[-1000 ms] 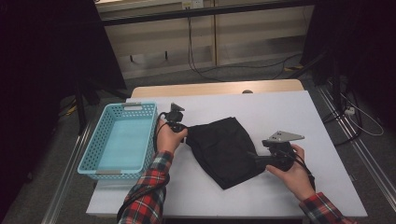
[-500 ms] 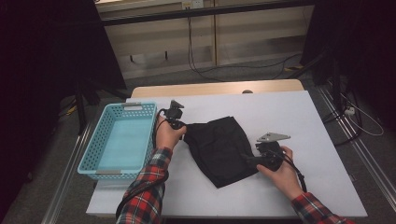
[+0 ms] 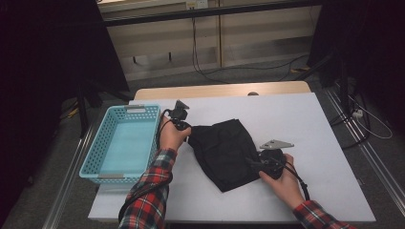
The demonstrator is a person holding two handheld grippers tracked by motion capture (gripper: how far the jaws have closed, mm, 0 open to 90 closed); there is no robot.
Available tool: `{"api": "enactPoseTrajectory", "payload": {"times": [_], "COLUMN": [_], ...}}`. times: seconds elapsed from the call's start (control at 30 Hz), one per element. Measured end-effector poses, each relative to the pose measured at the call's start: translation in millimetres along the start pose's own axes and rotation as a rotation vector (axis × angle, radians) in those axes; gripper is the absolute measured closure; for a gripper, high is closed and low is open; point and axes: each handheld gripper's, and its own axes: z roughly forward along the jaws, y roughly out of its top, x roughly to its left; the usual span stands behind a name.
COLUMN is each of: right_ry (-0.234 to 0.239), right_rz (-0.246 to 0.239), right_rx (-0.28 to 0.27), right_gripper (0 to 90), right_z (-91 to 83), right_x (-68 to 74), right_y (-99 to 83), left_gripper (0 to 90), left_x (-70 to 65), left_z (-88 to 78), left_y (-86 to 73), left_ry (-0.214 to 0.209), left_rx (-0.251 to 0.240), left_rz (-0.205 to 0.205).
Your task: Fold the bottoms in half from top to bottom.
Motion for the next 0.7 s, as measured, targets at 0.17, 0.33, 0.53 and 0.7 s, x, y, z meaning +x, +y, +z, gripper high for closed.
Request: {"api": "enactPoseTrajectory", "payload": {"times": [0.17,0.33,0.53,0.7], "right_ry": [0.085,0.083,0.091,0.091], "right_rz": [0.013,0.006,-0.02,-0.055], "right_rx": [-0.008,-0.023,-0.074,-0.113], "right_gripper": [78.5,80.9,82.0,82.2], "right_z": [0.3,-2.4,-11.0,-15.6], "right_x": [0.0,2.3,5.0,10.9], "right_y": [-0.6,-0.4,5.7,10.0], "left_gripper": [84.6,84.6,84.8,85.0], "left_x": [-2.8,-5.1,-12.5,-21.4], "left_z": [-0.3,-2.7,-11.6,-20.3], "left_y": [5.8,13.1,28.7,42.3], "left_ry": [0.009,0.025,0.084,0.137], "left_rx": [0.024,0.067,0.143,0.216], "left_rz": [-0.002,0.004,0.03,0.042]}}
